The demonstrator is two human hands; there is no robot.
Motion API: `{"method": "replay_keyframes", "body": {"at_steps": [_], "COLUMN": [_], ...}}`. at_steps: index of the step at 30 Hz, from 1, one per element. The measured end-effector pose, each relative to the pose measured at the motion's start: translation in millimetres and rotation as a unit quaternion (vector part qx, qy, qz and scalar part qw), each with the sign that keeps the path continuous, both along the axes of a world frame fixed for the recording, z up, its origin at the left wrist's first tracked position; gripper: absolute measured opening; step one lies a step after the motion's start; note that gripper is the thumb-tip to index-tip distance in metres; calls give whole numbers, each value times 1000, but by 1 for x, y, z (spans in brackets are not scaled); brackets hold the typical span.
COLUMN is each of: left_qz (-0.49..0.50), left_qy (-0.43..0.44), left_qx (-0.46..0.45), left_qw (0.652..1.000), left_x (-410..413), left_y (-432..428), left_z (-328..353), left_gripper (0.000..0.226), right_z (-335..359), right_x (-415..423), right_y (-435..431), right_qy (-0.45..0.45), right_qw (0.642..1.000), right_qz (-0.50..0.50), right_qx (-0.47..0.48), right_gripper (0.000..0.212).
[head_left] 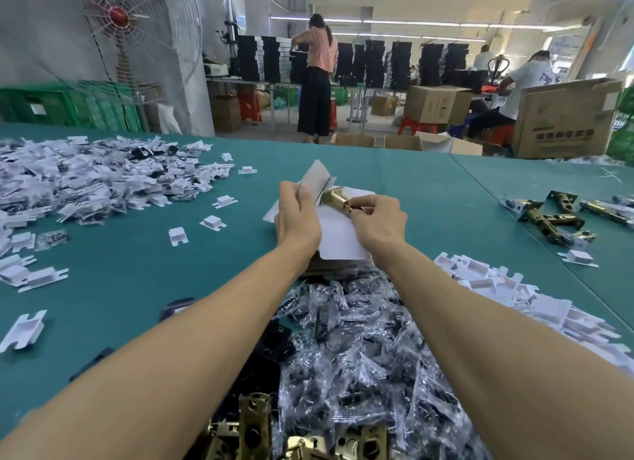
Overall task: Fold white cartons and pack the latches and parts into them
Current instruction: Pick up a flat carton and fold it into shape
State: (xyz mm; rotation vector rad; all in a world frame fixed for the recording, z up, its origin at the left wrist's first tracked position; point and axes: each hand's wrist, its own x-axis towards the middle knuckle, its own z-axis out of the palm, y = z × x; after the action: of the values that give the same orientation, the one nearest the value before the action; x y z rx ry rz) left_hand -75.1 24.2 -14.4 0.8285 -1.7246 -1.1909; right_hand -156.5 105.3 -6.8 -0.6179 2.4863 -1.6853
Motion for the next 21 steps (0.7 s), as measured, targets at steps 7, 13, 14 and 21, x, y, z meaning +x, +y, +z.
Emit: {"method": "replay_keyframes", "body": {"at_steps": [7, 13, 14, 21], "left_qz": [70, 68, 70, 247], "left_qy": [27, 37, 38, 85], "left_qx": [9, 4, -4, -75], "left_qw": [997, 997, 997, 963], "left_x": [-1, 0, 2, 56], "left_y": [-2, -7, -9, -42], "left_z": [4, 1, 2, 32], "left_gripper": [22, 23, 23, 15], "right_z": [-8, -7, -6, -4], "right_x": [9, 7, 7, 9], "right_y": [6, 6, 5, 14], "right_qy": [169, 157, 154, 104], "right_qw": [977, 976, 976, 983], "right_qz": [78, 110, 115, 138], "right_qx": [102, 102, 102, 70], "right_gripper": [30, 28, 28, 40]}}
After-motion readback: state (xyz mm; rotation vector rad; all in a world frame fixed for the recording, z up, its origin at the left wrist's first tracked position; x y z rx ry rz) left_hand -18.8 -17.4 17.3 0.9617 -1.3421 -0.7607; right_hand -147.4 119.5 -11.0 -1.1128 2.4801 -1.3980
